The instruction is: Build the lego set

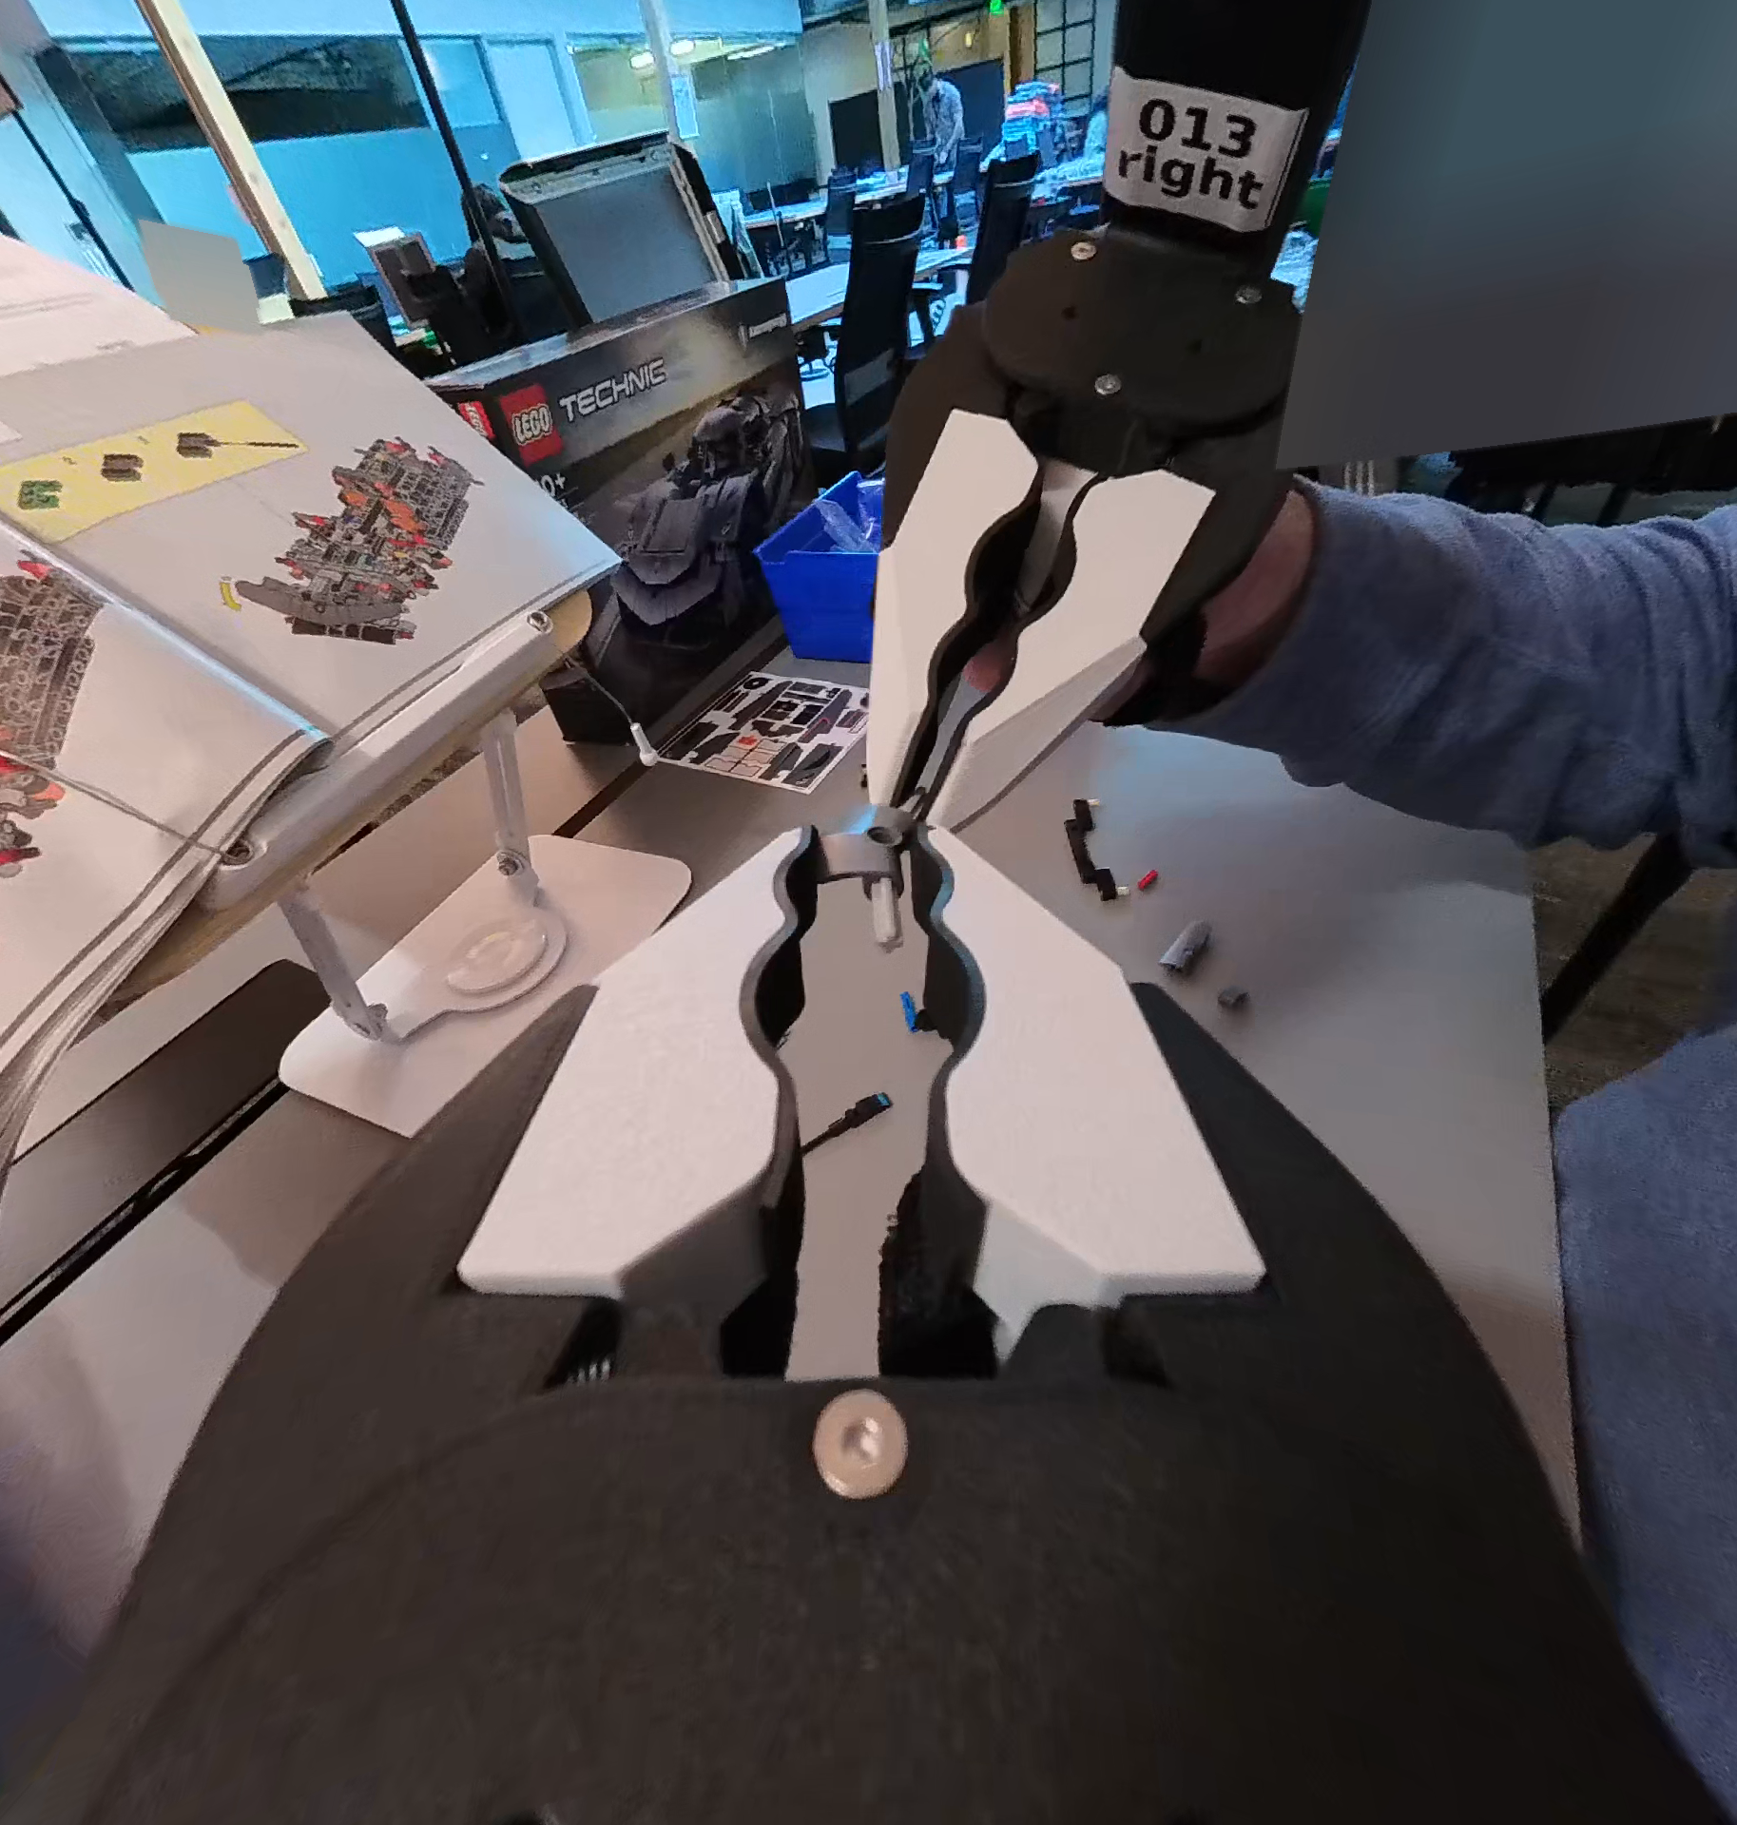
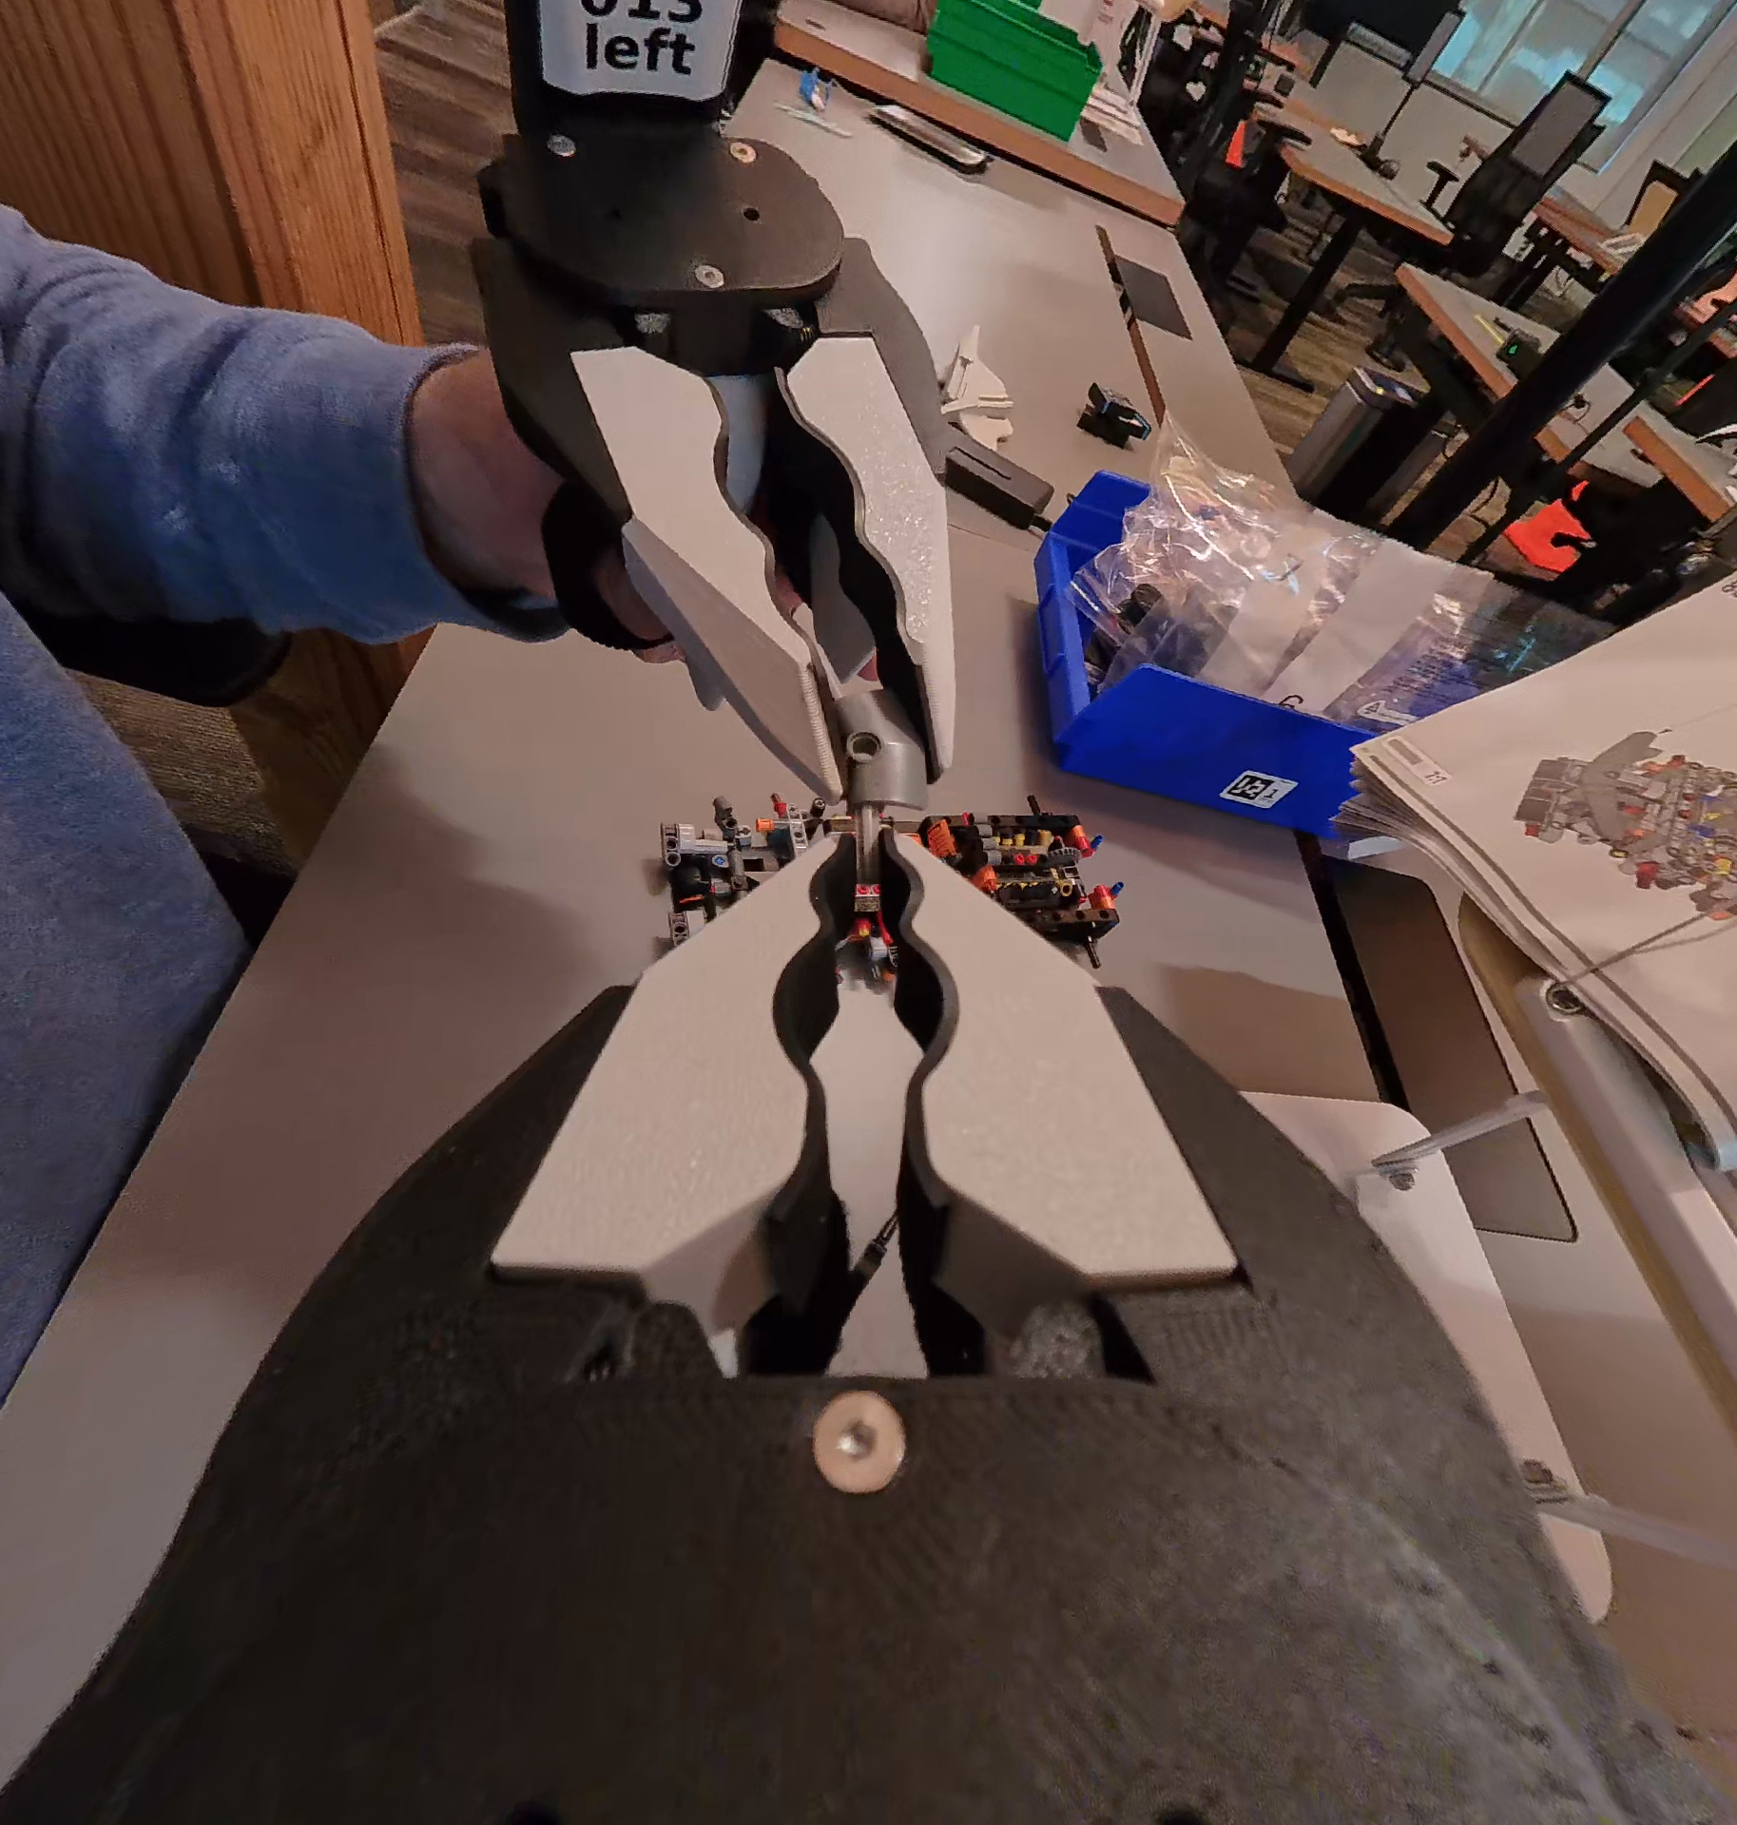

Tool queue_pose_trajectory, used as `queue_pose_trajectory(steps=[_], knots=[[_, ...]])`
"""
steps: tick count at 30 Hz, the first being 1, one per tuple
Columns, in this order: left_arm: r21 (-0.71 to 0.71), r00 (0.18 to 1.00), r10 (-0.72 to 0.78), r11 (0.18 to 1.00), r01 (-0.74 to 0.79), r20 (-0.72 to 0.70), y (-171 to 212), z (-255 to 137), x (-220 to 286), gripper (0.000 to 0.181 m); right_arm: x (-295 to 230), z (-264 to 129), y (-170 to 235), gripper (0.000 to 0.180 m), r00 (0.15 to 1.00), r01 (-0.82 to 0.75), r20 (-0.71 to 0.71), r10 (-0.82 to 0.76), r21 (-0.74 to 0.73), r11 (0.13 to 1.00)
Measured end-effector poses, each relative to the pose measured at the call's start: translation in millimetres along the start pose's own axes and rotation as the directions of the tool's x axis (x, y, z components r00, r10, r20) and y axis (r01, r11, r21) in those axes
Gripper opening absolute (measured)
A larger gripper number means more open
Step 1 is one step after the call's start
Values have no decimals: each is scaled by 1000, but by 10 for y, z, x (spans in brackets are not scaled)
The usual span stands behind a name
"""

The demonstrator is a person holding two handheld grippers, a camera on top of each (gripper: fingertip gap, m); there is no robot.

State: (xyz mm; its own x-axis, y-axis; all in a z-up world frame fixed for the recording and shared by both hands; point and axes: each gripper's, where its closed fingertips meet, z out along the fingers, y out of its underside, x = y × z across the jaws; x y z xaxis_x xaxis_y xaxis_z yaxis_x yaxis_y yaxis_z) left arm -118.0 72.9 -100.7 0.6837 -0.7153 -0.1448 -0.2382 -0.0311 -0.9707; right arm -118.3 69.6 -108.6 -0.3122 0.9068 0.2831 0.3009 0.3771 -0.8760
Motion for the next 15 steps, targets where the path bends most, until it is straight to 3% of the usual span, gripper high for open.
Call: queue_pose_trajectory(steps=[1, 8, 15], knots=[[-4, 1000, -1, 1000, 1, 3, 12, -3, -4, 16, 0, 11, 7, 1, 1000, -6, 3, 6, -3, 1000], [25, 997, -31, 999, 30, 64, 51, -104, -115, 15, 67, 50, 1, 18, 999, -38, -29, 38, 14, 999], [38, 991, -64, 997, 60, 121, 177, -274, -185, 15, 72, -93, 103, 20, 994, -76, -79, 77, 12, 997]])
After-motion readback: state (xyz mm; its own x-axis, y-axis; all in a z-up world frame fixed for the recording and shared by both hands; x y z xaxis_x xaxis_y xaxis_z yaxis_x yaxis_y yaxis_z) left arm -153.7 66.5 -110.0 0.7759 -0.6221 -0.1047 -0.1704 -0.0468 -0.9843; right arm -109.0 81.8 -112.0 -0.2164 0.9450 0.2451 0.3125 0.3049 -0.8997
